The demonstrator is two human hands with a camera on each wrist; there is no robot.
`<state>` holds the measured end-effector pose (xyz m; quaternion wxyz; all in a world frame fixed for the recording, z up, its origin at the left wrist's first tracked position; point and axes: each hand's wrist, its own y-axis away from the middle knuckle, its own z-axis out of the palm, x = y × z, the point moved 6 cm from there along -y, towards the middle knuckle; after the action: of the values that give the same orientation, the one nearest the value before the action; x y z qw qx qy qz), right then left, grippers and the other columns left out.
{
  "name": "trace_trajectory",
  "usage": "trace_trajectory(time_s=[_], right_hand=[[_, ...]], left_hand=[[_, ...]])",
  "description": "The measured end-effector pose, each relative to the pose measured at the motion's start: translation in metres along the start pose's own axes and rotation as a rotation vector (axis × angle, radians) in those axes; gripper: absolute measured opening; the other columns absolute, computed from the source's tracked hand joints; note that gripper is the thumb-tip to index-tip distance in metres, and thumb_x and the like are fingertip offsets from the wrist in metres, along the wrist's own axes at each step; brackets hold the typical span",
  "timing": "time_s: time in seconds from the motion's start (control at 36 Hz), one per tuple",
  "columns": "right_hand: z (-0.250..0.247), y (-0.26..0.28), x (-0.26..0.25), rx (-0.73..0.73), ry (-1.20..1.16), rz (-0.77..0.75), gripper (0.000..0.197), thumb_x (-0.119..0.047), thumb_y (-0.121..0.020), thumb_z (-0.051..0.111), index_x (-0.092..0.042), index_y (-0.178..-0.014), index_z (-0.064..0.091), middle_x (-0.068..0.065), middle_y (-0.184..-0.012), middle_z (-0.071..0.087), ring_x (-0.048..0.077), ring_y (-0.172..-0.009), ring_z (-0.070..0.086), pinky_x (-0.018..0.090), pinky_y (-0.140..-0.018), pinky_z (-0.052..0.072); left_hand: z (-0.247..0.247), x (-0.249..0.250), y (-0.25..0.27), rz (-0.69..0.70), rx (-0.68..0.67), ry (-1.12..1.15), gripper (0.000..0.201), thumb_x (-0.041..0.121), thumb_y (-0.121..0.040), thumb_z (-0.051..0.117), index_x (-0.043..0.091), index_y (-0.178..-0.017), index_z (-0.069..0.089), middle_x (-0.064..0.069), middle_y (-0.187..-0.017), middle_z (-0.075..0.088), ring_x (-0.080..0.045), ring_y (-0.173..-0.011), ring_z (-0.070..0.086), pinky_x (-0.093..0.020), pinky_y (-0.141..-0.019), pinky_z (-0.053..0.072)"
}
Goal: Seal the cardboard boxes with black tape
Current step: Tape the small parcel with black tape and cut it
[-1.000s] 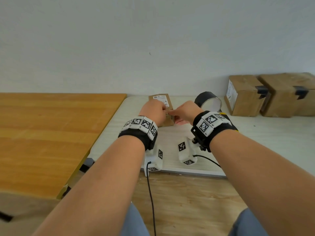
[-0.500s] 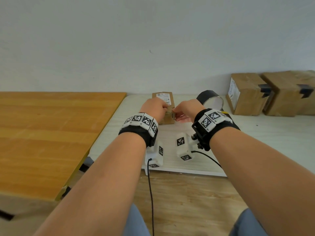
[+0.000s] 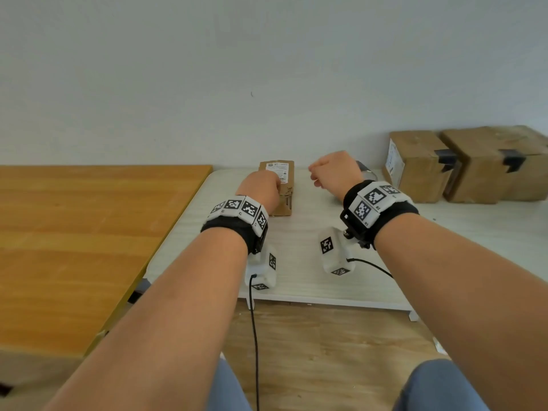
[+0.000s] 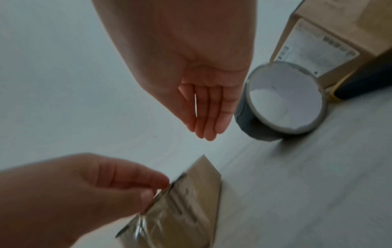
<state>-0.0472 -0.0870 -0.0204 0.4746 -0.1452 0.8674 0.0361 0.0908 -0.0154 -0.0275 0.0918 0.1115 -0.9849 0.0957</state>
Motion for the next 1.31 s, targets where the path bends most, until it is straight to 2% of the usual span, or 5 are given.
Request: trace_trajectory(time_s=[0.42, 0.58, 0.86, 1.19, 1.31], right_hand=[[-0.075, 0.001, 0.024, 0.073, 0.438, -0.019, 0.044, -0.005, -0.094, 0.040, -0.009, -0.136, 0.052, 0.010, -0.143, 0.047, 0.028, -0.131, 0.044, 0.038, -0.108, 0.038], [-0.067, -0.006, 0.038, -0.049, 0.540, -0.037, 0.037, -0.010, -0.099, 0.033, -0.003, -0.128, 0.055, 0.016, -0.132, 0.055, 0.032, -0.119, 0.052, 0.036, -0.096, 0.044], [-0.062, -0.004, 0.032, 0.021, 0.477, -0.082, 0.017, -0.013, -0.093, 0.047, -0.006, -0.108, 0.051, 0.010, -0.100, 0.057, 0.028, -0.094, 0.056, 0.031, -0.071, 0.038], [-0.049, 0.005, 0.013, -0.022, 0.511, -0.068, 0.031, -0.012, -0.085, 0.046, 0.002, -0.103, 0.067, 0.018, -0.107, 0.065, 0.030, -0.089, 0.062, 0.033, -0.069, 0.049], [-0.048, 0.006, 0.010, -0.026, 0.474, -0.054, 0.030, -0.009, -0.091, 0.043, 0.001, -0.107, 0.066, 0.015, -0.110, 0.066, 0.030, -0.102, 0.062, 0.038, -0.089, 0.053]], left_hand=[[-0.006, 0.039, -0.003, 0.066, 0.052, -0.065, 0.034, 0.000, -0.091, 0.040, 0.006, -0.118, 0.061, -0.013, -0.122, 0.059, -0.029, -0.112, 0.056, -0.030, -0.093, 0.041], [-0.002, 0.060, -0.006, 0.103, 0.028, -0.149, 0.016, 0.003, -0.080, 0.043, 0.013, -0.073, 0.053, -0.004, -0.077, 0.055, -0.025, -0.080, 0.060, -0.028, -0.068, 0.042], [0.009, 0.051, -0.007, 0.069, -0.008, -0.107, 0.034, 0.005, -0.078, 0.044, 0.007, -0.110, 0.057, -0.009, -0.118, 0.056, -0.027, -0.109, 0.053, -0.030, -0.086, 0.045], [0.015, 0.017, 0.000, -0.020, -0.032, -0.158, 0.042, 0.019, -0.085, 0.059, 0.015, -0.127, 0.054, -0.006, -0.128, 0.049, -0.025, -0.115, 0.051, -0.036, -0.092, 0.049], [0.015, 0.018, -0.001, -0.017, -0.026, -0.168, 0.038, 0.014, -0.088, 0.054, 0.012, -0.125, 0.054, -0.010, -0.130, 0.048, -0.028, -0.119, 0.048, -0.039, -0.097, 0.046]])
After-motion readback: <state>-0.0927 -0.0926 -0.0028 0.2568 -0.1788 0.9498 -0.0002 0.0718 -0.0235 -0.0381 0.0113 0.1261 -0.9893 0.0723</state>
